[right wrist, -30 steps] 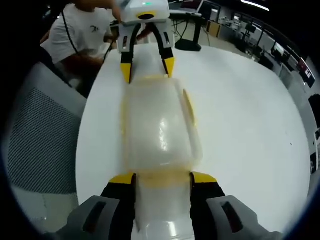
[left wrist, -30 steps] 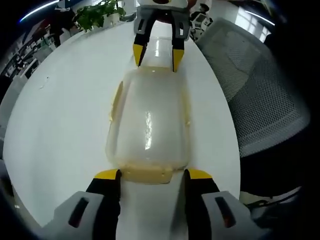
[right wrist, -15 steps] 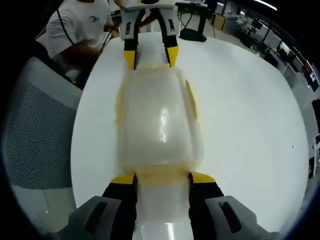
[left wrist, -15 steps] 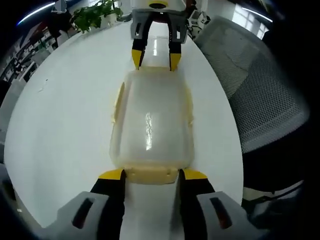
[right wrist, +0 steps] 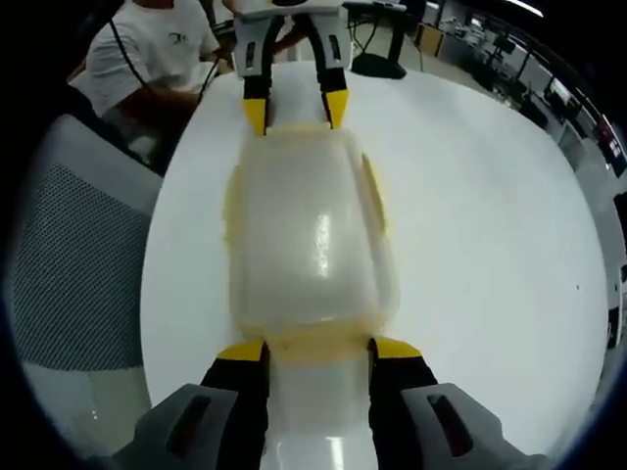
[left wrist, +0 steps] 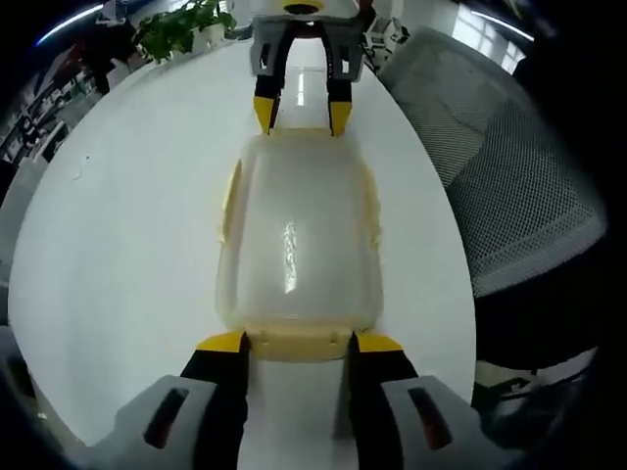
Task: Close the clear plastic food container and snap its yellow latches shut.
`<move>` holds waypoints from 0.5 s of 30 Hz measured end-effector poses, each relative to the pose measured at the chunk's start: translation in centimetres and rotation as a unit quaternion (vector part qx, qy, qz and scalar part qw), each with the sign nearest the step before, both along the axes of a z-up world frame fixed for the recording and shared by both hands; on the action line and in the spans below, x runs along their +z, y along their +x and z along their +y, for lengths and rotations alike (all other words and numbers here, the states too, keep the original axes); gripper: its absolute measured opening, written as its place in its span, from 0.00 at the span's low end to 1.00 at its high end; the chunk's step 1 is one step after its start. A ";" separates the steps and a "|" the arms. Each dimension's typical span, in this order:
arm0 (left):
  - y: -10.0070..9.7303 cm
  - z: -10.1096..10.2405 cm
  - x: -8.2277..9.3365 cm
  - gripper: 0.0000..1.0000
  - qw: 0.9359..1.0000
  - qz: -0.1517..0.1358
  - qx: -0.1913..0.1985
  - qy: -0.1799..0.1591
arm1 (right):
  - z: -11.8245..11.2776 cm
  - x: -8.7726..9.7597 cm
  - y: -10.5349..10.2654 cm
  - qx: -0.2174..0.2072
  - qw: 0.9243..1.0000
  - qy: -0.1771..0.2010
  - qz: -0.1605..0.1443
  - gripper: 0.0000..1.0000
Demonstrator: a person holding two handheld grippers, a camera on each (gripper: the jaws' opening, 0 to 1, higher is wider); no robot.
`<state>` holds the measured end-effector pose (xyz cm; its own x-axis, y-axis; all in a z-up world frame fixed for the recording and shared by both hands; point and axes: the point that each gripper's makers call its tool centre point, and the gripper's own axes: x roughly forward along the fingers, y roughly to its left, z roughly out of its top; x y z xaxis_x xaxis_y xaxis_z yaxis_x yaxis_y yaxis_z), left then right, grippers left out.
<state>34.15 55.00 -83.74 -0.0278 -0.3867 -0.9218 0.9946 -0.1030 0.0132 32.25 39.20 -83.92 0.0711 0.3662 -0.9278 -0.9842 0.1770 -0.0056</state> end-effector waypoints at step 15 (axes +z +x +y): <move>-0.1 0.4 0.0 0.39 1.000 0.004 0.000 -0.029 | 0.1 -0.3 -0.1 0.031 1.000 0.003 -0.001 0.39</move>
